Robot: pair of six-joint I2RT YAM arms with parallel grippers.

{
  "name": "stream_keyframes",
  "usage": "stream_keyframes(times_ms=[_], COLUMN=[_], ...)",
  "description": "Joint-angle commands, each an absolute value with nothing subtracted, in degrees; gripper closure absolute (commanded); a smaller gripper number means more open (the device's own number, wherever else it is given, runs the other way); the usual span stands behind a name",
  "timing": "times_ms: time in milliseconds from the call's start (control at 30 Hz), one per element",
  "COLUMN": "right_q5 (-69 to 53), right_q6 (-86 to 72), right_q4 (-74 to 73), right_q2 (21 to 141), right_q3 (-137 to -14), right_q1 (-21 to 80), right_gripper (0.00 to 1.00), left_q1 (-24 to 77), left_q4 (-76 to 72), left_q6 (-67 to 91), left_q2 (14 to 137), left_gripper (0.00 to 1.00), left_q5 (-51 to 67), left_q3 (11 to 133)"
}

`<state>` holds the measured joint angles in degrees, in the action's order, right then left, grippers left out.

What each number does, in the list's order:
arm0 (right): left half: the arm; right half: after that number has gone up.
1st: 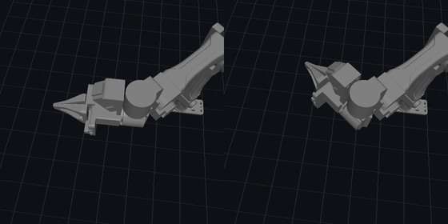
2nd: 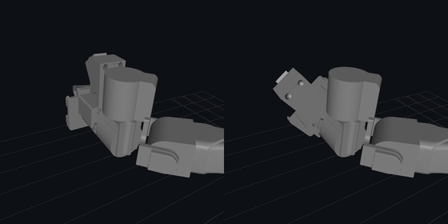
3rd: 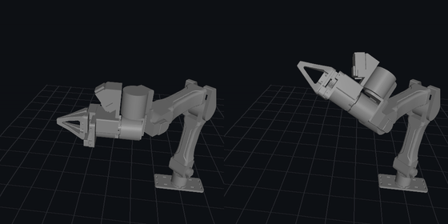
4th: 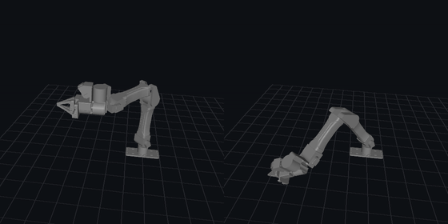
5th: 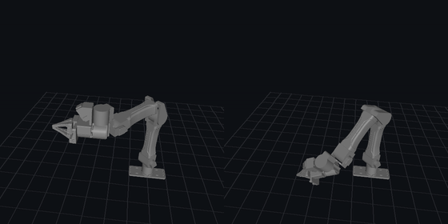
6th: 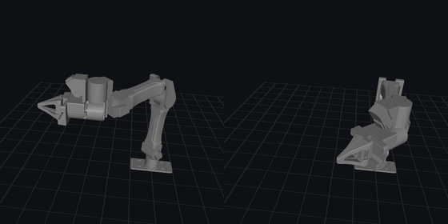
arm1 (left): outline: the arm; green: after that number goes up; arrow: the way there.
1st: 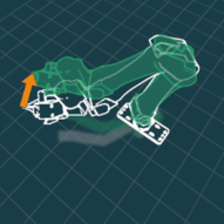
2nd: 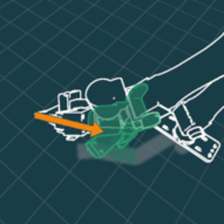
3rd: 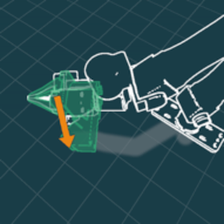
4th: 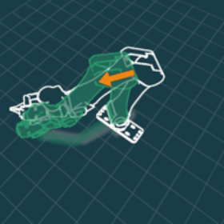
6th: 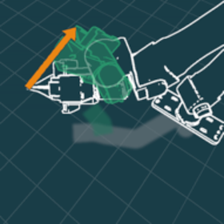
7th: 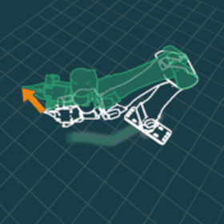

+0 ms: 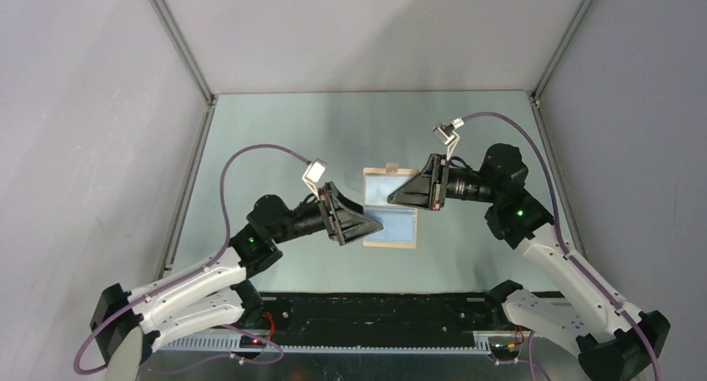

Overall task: Put the credit cards into the card holder
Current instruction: Open the card holder.

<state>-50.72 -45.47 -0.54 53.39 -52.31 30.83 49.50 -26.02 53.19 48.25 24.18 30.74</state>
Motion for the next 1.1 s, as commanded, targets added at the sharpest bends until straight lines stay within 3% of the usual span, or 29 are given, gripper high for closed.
stream_keyframes(times_ms=[0,33,167,200,233,267,300,533,933,967,1067], right_q5=[-47.28,-47.11,-47.26,-47.54,-48.2,-48.62,-49.55,-53.99,-57.78,-57.72,-58.73], right_q6=[-48.63,-48.97,-51.7,-52.83,-53.35,-54.47,-55.7,-60.87,-57.38,-56.86,-55.41], right_q4=[2.78,2.8,1.25,1.2,1.27,1.34,1.54,3.49,-0.63,-1.41,-3.22], right_q2=[52.23,52.28,52.46,52.47,52.38,52.21,52.08,50.48,50.32,50.15,50.13], right_q3=[-53.41,-53.43,-53.37,-53.41,-53.39,-53.37,-53.42,-53.42,-53.43,-53.43,-53.39], right_q1=[30.62,30.6,30.15,30.11,30.07,30.02,29.98,30.92,34.97,34.62,31.09], right_gripper=[1.0,1.0,1.0,1.0,1.0,1.0,1.0,1.0,1.0,0.96,0.64], left_q1=[51.07,51.29,52.65,52.82,52.82,52.89,52.86,52.88,52.82,52.82,52.82], left_q4=[-30.34,-30.59,-31.2,-31.2,-31.13,-31.12,-31.12,-28.47,-23.19,-23.19,-22.3], left_q6=[54.31,53.83,49.51,47.6,46.7,44.83,44.04,37.17,34.66,34.46,33.98], left_q2=[51.44,51.82,52.04,51.35,50.86,49.72,49.03,42.99,45.5,45.3,44.74], left_gripper=[0.11,0.16,0.55,0.71,0.78,0.93,0.96,1.0,1.0,1.0,1.0], left_q5=[26.93,27.14,27.18,26.59,26.04,24.64,23.61,14.11,12.16,12.75,15.08], left_q3=[32.76,33.22,34.09,33.92,33.27,32.85,31.72,26.89,29.19,29.27,29.94])
